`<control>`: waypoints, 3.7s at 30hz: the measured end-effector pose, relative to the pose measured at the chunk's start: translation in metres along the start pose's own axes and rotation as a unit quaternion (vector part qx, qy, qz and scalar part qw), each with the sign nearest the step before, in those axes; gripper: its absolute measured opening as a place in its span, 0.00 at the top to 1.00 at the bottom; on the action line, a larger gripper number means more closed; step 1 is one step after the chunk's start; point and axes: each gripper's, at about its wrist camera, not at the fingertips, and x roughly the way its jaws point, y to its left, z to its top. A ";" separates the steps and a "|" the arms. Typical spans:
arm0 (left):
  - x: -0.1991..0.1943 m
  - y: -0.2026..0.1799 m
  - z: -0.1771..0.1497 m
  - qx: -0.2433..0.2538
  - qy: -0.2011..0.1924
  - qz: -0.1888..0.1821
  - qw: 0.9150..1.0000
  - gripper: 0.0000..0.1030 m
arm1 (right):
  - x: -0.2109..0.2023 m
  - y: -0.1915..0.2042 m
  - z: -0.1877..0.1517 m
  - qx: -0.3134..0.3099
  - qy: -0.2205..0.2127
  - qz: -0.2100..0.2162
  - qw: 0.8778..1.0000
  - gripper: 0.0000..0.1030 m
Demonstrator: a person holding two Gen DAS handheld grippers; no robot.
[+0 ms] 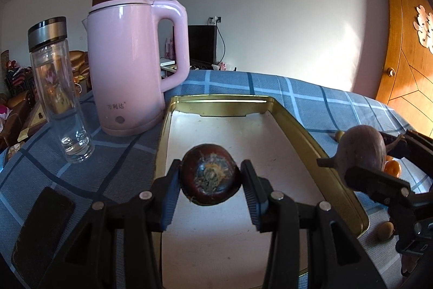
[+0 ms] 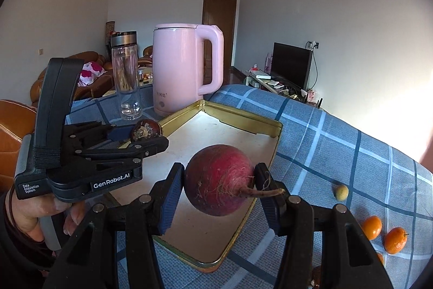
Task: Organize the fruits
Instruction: 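Carry the mangosteen and beet over the tin tray with both grippers, then release the mangosteen and beet into the tray from both grippers, then grasp another mangosteen with the right gripper while the left grasps the pale pear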
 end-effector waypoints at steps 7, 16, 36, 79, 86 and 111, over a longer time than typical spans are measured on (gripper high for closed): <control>0.006 0.001 -0.003 0.005 0.012 0.006 1.000 0.56 | 0.019 0.002 0.002 0.005 0.013 0.011 1.000 0.46; 0.011 0.004 -0.004 0.009 0.024 0.011 1.000 0.56 | 0.038 0.002 0.003 0.003 0.028 0.016 0.999 0.46; 0.023 0.002 -0.003 0.024 0.061 0.015 0.998 0.56 | 0.065 0.002 -0.006 0.017 0.072 0.030 0.997 0.46; -0.054 -0.141 -0.045 0.126 0.001 -0.114 0.985 0.21 | -0.076 -0.083 -0.122 0.143 0.112 -0.033 0.983 0.48; -0.054 -0.153 -0.051 0.141 0.004 -0.125 0.982 0.21 | -0.079 -0.079 -0.124 0.140 0.101 -0.040 0.984 0.58; -0.009 -0.218 -0.063 0.199 0.144 -0.214 0.945 0.67 | -0.122 -0.112 -0.135 0.222 0.016 -0.140 0.965 0.58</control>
